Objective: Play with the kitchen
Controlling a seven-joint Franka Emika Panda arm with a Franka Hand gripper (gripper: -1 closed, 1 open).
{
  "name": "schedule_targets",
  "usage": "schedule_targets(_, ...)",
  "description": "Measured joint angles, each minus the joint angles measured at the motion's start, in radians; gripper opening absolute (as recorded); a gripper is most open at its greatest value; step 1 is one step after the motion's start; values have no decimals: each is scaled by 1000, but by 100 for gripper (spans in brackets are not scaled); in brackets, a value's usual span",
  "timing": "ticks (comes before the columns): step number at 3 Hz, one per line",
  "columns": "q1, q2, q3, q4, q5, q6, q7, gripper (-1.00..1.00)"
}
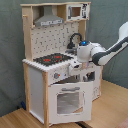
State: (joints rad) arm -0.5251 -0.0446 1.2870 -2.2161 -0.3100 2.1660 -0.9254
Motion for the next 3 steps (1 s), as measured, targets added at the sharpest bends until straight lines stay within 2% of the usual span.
schedule_targets(1, -2, 32, 0, 0, -25, 13, -1, 100)
schedule_targets(2, -2, 39, 0, 0, -30, 16, -1, -100)
schedule_targets(3, -1, 75, 2, 1, -59, 36, 0, -100)
